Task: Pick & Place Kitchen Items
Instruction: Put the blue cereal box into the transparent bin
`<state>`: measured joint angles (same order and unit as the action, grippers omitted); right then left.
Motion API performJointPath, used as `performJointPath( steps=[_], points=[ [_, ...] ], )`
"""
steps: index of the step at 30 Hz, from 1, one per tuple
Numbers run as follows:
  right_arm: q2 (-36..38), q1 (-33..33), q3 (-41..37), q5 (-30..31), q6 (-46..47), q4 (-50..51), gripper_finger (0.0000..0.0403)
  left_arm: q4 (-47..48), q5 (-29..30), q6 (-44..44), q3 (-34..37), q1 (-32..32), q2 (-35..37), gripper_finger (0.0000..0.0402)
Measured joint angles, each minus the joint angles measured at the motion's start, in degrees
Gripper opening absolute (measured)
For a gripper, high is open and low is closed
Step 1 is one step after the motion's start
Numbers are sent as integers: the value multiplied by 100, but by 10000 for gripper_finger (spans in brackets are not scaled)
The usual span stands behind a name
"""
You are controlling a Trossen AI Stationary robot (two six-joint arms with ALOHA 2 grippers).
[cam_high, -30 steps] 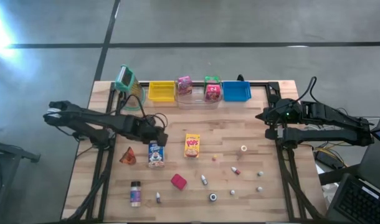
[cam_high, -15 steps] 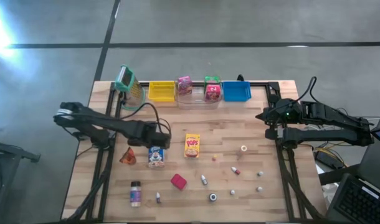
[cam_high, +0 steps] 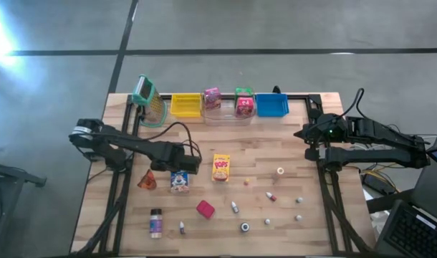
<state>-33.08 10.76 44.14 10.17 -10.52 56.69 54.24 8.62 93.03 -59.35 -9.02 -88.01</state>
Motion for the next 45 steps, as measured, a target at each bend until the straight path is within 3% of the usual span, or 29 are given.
performJointPath(
  steps=[45],
  points=[
    [-1,1,-1,-1,0,-2,8,-37,-144,707,164,111,-205,400]
  ],
)
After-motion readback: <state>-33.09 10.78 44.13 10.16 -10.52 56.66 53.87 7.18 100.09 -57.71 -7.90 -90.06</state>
